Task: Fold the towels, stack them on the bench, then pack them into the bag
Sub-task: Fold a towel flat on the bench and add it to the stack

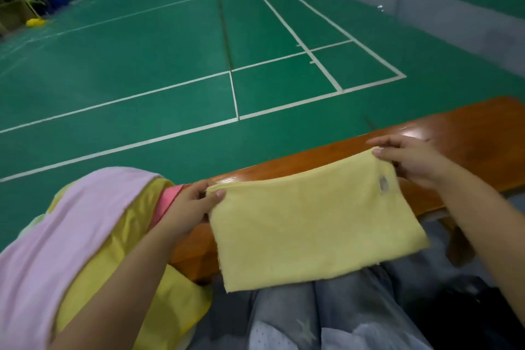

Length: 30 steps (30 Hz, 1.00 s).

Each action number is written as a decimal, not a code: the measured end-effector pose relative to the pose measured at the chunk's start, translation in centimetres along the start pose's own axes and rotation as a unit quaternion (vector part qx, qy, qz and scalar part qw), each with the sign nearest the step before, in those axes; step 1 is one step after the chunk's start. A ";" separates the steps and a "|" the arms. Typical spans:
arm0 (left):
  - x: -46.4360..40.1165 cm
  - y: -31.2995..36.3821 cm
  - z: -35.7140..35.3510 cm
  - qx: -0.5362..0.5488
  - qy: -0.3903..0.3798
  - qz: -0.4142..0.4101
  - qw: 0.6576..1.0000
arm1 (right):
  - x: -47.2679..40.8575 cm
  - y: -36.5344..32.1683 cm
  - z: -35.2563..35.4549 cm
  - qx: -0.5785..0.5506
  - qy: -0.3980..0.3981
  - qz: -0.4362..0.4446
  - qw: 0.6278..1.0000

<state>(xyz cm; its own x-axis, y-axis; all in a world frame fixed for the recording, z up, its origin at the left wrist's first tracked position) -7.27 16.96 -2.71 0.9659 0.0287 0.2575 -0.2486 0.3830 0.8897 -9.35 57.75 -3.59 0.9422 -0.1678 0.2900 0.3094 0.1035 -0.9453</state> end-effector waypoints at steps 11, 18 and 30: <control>-10.3 -3.6 -3.9 -0.443 0.087 -0.064 0.890 | -11.2 4.2 -3.6 0.299 0.094 0.068 0.947; -12.5 -3.1 -4.6 -0.432 0.130 -0.023 0.892 | -12.8 3.1 -6.0 0.352 0.143 0.125 0.916; -1.0 -6.1 -5.0 -0.213 0.150 0.155 0.953 | -0.8 8.1 -1.6 0.345 0.218 -0.052 0.911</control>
<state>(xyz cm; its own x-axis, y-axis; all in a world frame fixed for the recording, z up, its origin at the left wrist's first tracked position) -6.32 19.22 -10.30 0.8441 0.4403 0.3061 -0.5349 0.6513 0.5382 -7.81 57.20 -11.70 0.8089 -0.5701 0.1438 0.5433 0.6313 -0.5535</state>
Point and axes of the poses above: each hand's wrist, its own x-axis away from the middle knuckle, its own z-axis out of the back of the hand, y = z × x, the point moved 3 cm from there along -x, towards the middle knuckle, and after that the axes turned 4 degrees about y, right-handed, at the moved point
